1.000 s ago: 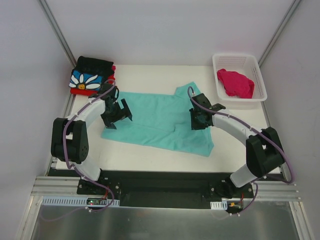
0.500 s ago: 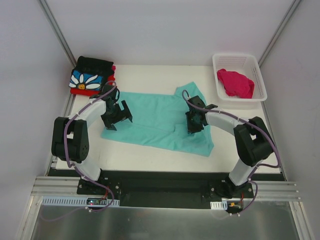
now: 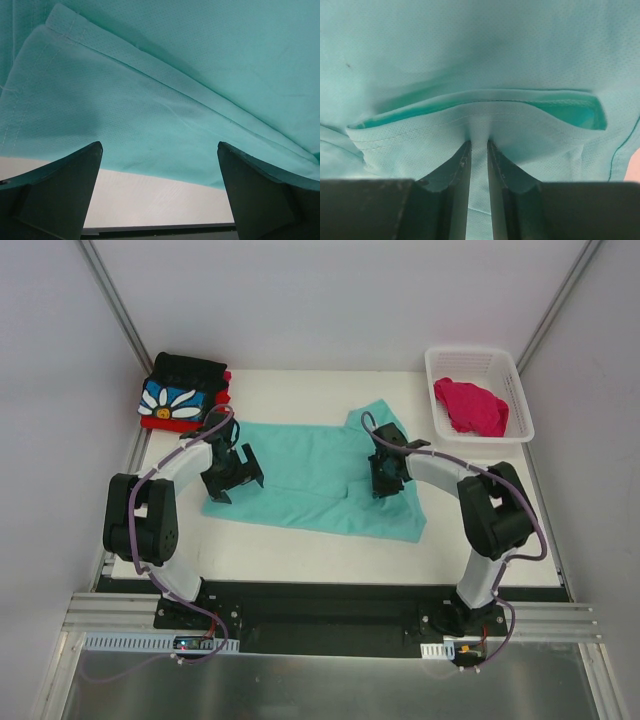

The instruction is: Fold and stack the t-shirts

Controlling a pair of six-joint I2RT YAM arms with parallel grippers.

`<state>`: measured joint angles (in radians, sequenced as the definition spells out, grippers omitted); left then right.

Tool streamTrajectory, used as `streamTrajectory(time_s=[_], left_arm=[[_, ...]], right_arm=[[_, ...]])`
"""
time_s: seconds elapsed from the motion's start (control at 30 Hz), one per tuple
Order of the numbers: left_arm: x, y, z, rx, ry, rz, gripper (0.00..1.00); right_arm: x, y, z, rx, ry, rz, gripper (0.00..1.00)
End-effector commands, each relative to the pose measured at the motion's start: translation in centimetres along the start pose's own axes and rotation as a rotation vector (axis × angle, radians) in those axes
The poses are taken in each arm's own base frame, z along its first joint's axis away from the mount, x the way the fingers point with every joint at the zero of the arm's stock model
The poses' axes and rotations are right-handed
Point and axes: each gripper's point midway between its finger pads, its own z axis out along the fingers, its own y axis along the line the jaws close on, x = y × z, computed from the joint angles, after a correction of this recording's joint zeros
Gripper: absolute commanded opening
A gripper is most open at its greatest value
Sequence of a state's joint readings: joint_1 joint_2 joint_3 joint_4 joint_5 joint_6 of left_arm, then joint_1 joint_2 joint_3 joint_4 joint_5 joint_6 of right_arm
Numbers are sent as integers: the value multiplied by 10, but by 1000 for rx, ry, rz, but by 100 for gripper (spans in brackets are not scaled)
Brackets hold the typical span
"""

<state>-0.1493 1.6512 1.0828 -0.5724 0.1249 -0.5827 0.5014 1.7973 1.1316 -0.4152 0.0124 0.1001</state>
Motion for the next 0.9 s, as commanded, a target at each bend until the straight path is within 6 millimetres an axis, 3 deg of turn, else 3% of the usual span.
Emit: streamTrajectory(time_s=[0.0, 0.13, 0.33, 0.87], left_arm=[[1, 5, -2, -15, -12, 13, 99], [3, 6, -2, -14, -5, 14, 99], [4, 6, -3, -12, -8, 10, 99], [7, 8, -2, -14, 0, 11, 99]], right_arm=[[-30, 10, -5, -21, -49, -22, 22], [-42, 14, -7, -22, -53, -35, 22], [-63, 24, -34, -46, -113, -42, 22], [-46, 66, -67, -142, -119, -72, 22]])
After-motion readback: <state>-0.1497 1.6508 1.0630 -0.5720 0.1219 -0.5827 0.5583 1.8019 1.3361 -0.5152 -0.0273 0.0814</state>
